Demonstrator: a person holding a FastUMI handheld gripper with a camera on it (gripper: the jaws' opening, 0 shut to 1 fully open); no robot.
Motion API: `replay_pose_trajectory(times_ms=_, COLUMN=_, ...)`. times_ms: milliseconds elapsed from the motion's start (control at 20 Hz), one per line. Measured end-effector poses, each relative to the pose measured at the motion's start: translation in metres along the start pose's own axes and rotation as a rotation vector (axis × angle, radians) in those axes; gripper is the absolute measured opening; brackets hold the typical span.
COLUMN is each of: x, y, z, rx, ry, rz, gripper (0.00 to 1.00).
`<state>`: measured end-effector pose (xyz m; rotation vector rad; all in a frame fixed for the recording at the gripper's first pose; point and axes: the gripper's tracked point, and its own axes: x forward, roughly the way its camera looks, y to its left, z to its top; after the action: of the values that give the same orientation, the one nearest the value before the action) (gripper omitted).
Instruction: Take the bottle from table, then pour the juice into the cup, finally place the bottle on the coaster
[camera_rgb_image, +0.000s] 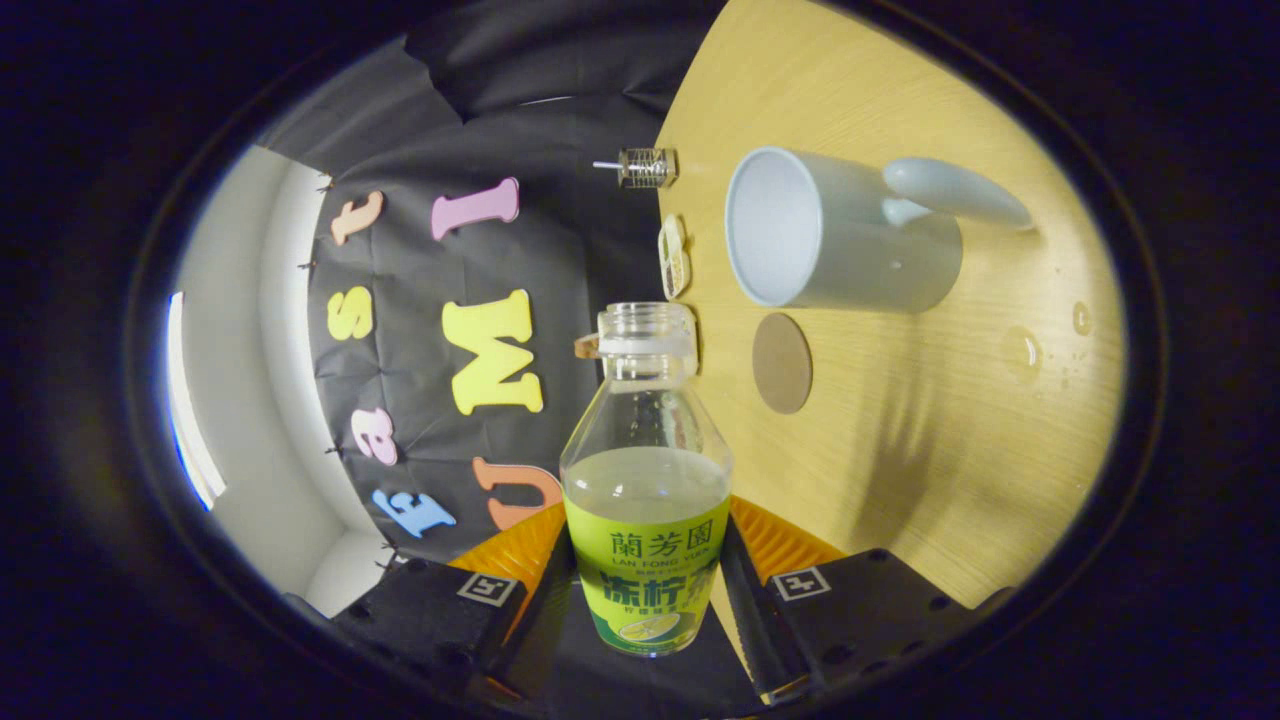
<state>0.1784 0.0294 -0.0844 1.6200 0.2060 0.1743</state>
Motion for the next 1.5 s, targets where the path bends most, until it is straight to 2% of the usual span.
replay_pose_trajectory(times_ms=400, x=-0.003, y=0.008, z=0.01, rx=0.134, ry=0.004, rz=0.031, gripper=0.77)
replay_pose_trajectory(times_ms=1500, x=-0.003, y=0.035, z=0.022, rx=0.356, ry=0.014, rz=0.125, gripper=0.77)
